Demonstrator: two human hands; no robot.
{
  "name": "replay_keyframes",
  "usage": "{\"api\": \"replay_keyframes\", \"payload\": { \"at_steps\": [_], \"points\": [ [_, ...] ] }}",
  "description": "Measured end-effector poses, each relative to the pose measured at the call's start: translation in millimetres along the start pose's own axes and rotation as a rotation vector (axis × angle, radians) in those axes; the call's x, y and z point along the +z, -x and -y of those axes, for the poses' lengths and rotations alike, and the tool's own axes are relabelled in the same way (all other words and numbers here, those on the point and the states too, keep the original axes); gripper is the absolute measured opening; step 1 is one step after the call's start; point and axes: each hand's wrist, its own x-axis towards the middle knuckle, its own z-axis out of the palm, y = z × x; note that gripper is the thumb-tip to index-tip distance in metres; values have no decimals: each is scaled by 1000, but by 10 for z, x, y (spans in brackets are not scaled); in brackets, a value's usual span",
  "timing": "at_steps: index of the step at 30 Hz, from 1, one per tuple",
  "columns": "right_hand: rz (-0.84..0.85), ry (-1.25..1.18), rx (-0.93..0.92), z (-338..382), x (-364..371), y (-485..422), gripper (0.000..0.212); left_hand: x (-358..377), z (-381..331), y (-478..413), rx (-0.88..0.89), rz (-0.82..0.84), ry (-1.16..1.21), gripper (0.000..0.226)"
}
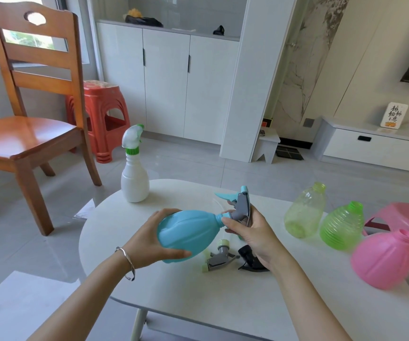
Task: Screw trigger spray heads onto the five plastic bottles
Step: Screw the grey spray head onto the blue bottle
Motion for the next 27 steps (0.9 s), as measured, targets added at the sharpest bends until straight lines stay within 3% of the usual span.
{"api": "replay_keyframes", "payload": {
  "at_steps": [5, 10, 15, 18, 20, 24, 27],
  "points": [
    [-21, -34, -89, 37, -30, -3, 36, 10, 9, -19, -33, 45, 89, 80],
    [75, 36, -123, 35, -34, -10, 28, -24, -2, -27, -72, 134, 174, 76],
    [98, 35, -139, 58, -100, -57, 30, 13, -43, -84, -223, 42, 475, 82],
    [40, -7, -129, 16, -74, -91, 31, 108, -77, -94, -292, 19, 616, 69],
    [8, -9, -116, -6, -41, -117, 29, 132, -103, -86, -305, -12, 614, 58],
    [-25, -18, -94, -20, -7, -152, 25, 75, -102, -94, -201, -158, 531, 73],
    [28, -20, -121, 9, -17, -160, 31, 61, -61, -104, -215, -118, 528, 70]
  ]
}}
